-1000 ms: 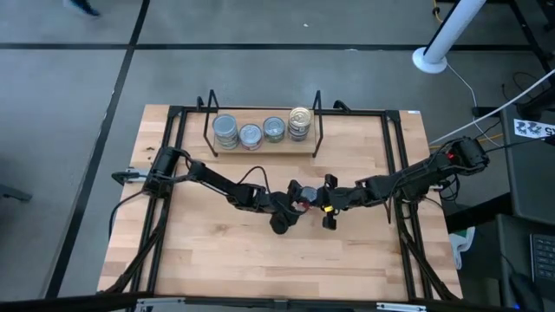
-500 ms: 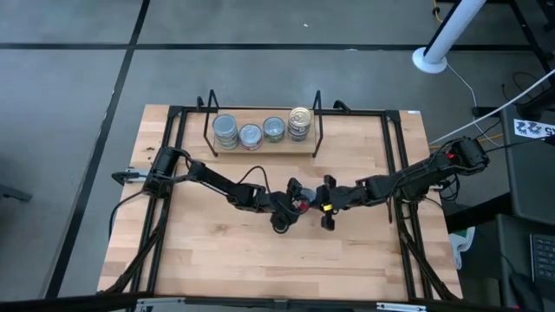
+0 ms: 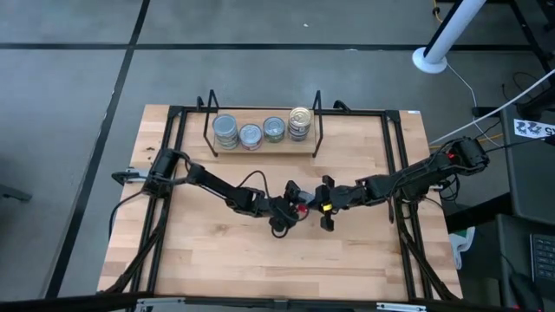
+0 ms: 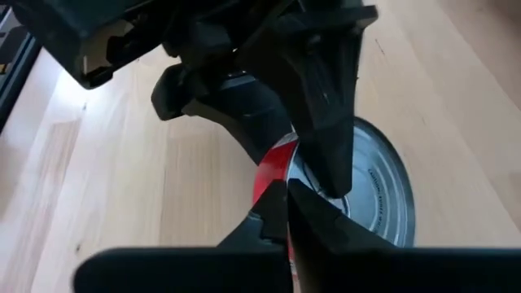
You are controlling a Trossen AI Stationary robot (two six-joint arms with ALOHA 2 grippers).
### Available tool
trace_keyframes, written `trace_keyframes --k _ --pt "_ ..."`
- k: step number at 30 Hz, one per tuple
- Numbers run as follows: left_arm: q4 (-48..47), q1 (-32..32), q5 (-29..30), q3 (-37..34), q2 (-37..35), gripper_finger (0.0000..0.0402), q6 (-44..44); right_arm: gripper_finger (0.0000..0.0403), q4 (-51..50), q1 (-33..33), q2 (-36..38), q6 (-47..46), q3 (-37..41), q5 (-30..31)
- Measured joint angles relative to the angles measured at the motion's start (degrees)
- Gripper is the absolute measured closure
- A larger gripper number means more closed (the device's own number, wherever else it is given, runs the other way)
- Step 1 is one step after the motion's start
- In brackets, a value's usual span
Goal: Stack canned seafood by type on shelf
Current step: Stack the red tuna can on top of the red tuna can on the shelf
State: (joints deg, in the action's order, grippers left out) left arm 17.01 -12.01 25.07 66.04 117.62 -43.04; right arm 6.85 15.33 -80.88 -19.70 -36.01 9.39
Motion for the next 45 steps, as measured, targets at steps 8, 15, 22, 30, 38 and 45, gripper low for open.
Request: trace_keyframes --k 8,15,22,30,38,45 --pt "0.00 -0.77 2.88 0.00 0.02 0.0269 2.68 0.0342 0.11 0.00 0.00 0.02 -0.05 0.04" --pt "0.30 -2.25 10.73 -0.02 0.02 0.0269 2.71 0.0253 -6.74 -0.02 1.07 1.12 -3.28 -0.94" --pt "0.40 -4.35 23.38 -0.02 -0.04 0.0265 1.42 0.0216 -27.15 0.07 5.70 6.54 -10.96 2.32" --pt "0.31 -4.80 43.31 0.04 -0.39 0.0264 -5.38 0.0212 -36.23 0.00 11.86 6.71 -12.26 10.66" --pt "-1.54 -2.24 55.20 0.22 -5.24 0.0266 -8.31 0.0212 -39.20 0.00 16.19 6.71 -12.26 12.08" --pt "-16.15 -0.15 56.08 0.22 -13.20 0.0267 -1.74 0.0212 -42.57 0.00 19.36 6.71 -12.26 13.41"
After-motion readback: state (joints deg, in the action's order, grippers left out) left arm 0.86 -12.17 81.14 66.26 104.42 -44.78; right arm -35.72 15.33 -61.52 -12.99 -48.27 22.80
